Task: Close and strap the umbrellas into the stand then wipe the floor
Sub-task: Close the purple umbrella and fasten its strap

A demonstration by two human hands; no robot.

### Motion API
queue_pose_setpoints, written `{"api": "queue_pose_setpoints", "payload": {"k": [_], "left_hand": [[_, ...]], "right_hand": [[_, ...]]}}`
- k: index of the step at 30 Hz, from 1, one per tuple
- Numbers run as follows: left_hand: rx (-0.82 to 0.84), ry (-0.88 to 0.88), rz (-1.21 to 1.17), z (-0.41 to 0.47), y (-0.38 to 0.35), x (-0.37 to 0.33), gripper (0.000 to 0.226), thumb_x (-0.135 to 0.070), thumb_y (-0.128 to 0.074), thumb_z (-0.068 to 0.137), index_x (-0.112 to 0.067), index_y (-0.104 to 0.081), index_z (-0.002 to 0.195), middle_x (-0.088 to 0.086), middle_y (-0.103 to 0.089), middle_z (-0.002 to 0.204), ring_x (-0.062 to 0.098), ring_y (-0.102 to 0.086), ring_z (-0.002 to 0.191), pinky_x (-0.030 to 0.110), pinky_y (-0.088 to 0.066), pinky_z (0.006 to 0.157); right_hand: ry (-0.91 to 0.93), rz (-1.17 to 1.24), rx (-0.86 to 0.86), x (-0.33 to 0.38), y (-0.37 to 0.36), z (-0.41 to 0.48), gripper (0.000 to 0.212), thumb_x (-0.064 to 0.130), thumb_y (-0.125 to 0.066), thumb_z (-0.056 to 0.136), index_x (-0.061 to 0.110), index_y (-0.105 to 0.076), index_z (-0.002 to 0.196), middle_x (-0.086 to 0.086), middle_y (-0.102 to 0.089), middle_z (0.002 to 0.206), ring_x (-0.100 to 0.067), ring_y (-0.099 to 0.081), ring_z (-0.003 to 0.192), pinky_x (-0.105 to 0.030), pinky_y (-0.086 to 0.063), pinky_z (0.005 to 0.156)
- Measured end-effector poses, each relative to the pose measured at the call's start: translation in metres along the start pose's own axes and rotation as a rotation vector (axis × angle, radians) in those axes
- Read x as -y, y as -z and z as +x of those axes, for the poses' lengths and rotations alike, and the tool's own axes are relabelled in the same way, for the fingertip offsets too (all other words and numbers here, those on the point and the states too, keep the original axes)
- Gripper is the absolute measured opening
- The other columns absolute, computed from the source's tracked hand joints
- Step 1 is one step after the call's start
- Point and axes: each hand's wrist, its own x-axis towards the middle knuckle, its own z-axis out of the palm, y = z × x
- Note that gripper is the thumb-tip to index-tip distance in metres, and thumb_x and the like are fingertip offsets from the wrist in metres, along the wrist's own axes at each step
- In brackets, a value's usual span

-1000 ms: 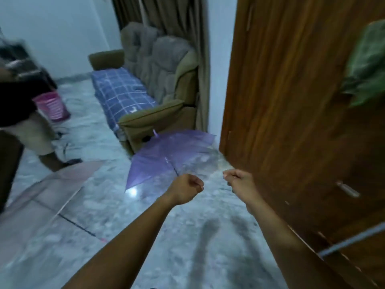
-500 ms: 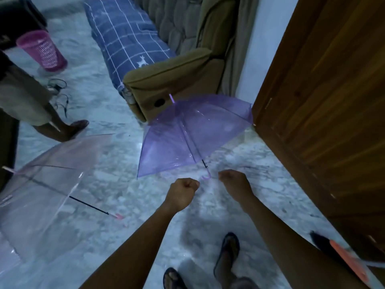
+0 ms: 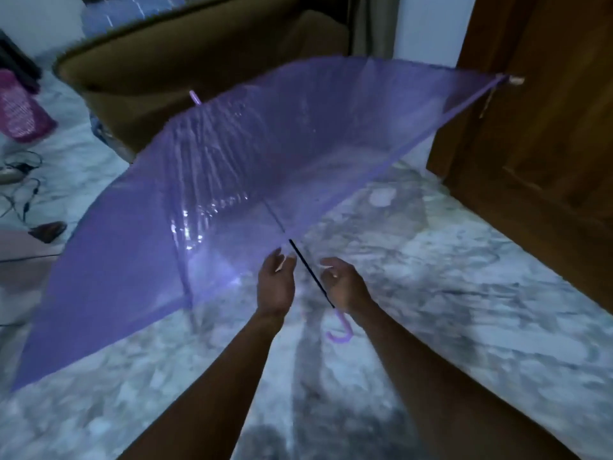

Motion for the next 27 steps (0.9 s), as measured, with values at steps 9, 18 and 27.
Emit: {"api": "queue_pose_setpoints", "payload": {"k": [9, 18, 27], "left_hand": [[0.171, -0.116, -0.093, 0.108, -0.004, 0.010, 0.069, -0.027, -0.064, 0.098, -0.017, -0.027, 0.156, -0.012, -0.061, 0.111, 0.014, -0.062, 0.104, 0.037, -0.041, 0.094], [0.132, -0.001, -0.262, -0.012, 0.047, -0.143, 0.032, -0.020, -0.058, 0.102, -0.006, -0.054, 0.130, 0.006, -0.066, 0.101, 0.026, -0.058, 0.087, 0.035, -0.048, 0.077], [0.311, -0.072, -0.423, -0.177, 0.111, -0.474, 0.019, -0.020, -0.050, 0.106, -0.008, -0.055, 0.119, 0.007, -0.069, 0.091, 0.023, -0.071, 0.067, 0.043, -0.057, 0.075]], "right_hand": [[0.170, -0.055, -0.039, -0.058, -0.074, 0.080, 0.030, 0.015, -0.038, 0.104, 0.008, -0.057, 0.126, -0.016, -0.067, 0.118, -0.036, -0.063, 0.111, -0.034, -0.046, 0.086], [0.176, -0.144, -0.370, 0.083, 0.021, -0.094, 0.032, 0.033, -0.034, 0.090, 0.019, -0.064, 0.090, 0.001, -0.067, 0.081, -0.028, -0.062, 0.079, -0.037, -0.049, 0.065], [0.310, 0.072, -0.580, 0.354, 0.196, -0.277, 0.035, 0.025, -0.049, 0.092, 0.024, -0.040, 0.058, 0.005, -0.031, 0.049, -0.013, -0.033, 0.049, -0.034, -0.028, 0.051]]}}
